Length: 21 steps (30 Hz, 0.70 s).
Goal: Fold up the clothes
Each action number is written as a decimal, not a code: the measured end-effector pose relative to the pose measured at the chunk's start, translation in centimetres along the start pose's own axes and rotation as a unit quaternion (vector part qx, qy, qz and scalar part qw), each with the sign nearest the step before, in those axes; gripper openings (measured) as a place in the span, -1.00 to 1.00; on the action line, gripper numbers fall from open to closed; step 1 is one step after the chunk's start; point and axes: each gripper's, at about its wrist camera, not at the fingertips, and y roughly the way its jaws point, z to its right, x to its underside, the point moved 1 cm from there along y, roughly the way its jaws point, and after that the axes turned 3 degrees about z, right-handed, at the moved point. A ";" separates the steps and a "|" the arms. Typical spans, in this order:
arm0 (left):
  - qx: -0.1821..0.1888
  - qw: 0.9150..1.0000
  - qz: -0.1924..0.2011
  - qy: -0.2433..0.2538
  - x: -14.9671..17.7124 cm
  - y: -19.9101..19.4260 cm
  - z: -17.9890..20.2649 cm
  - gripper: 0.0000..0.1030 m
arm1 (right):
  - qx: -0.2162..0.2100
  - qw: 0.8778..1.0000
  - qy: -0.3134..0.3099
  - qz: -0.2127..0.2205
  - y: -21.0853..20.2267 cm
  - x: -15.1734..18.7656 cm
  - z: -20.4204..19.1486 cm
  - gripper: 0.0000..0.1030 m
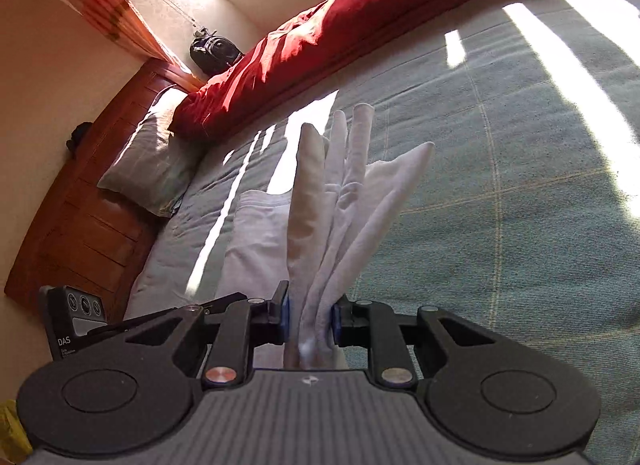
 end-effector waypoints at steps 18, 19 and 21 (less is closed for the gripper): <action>-0.094 0.990 0.072 -0.071 -4.9 -11.8 -18.6 -0.80 | -0.058 0.993 -0.069 -0.072 18.6 3.0 -18.4 -0.54; -0.100 0.989 0.076 -0.074 -5.1 -12.5 -19.8 -0.80 | -0.060 0.993 -0.070 -0.075 19.6 3.4 -19.2 -0.54; -0.109 0.987 0.082 -0.082 -5.6 -13.2 -21.8 -0.80 | -0.066 0.992 -0.074 -0.081 21.6 4.1 -20.8 -0.54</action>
